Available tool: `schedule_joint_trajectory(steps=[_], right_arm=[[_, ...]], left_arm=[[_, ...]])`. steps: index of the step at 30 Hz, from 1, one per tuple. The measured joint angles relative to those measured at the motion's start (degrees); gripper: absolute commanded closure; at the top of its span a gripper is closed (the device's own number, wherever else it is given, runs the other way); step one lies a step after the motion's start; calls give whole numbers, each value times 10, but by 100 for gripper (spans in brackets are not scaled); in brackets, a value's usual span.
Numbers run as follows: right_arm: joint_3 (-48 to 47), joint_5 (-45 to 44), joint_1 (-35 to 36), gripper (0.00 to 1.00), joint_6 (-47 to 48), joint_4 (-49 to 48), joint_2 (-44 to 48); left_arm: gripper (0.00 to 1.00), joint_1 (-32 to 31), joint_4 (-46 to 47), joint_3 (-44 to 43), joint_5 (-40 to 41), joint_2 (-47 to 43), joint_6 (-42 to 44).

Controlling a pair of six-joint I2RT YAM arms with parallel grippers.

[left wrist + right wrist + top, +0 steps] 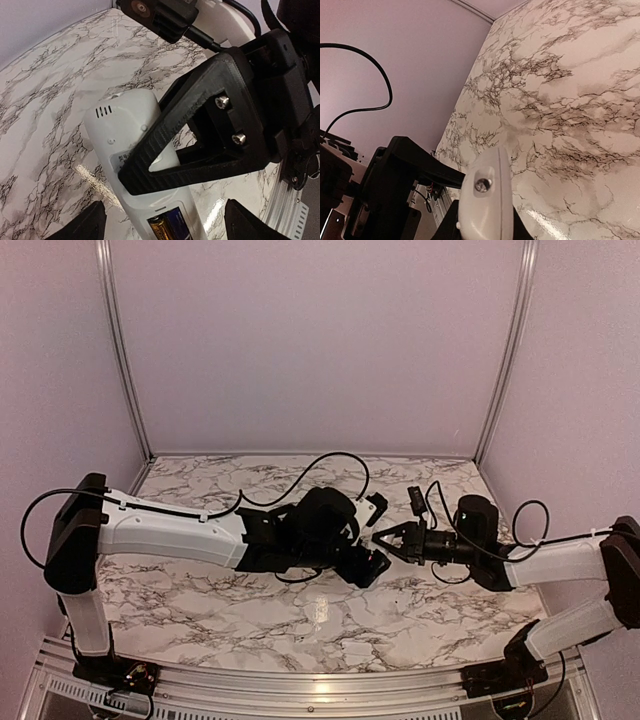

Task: Load the batteries into the remote control
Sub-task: Pass from the right arm to the left

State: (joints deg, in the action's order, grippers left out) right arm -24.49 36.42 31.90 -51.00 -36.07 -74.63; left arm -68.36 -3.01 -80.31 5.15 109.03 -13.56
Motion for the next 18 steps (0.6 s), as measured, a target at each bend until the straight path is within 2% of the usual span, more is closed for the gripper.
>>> schedule_joint_trajectory(steps=[7, 11, 13, 16, 18], right_arm=[[0, -14, 15, 100, -6, -11, -8], [-1, -18, 21, 97, -12, -19, -17], [-1, -23, 21, 91, -9, -25, -19], [-2, -36, 21, 71, -4, -29, -19], [-2, -34, 21, 58, -4, -26, -19]], left_arm=[[32, 0, -32, -13, 28, 31, -17], [51, -3, -47, -28, 30, 39, -24], [60, -3, -53, -31, 36, 40, -38], [70, 3, -58, -33, 31, 40, -52], [73, 5, -60, -33, 30, 40, -52]])
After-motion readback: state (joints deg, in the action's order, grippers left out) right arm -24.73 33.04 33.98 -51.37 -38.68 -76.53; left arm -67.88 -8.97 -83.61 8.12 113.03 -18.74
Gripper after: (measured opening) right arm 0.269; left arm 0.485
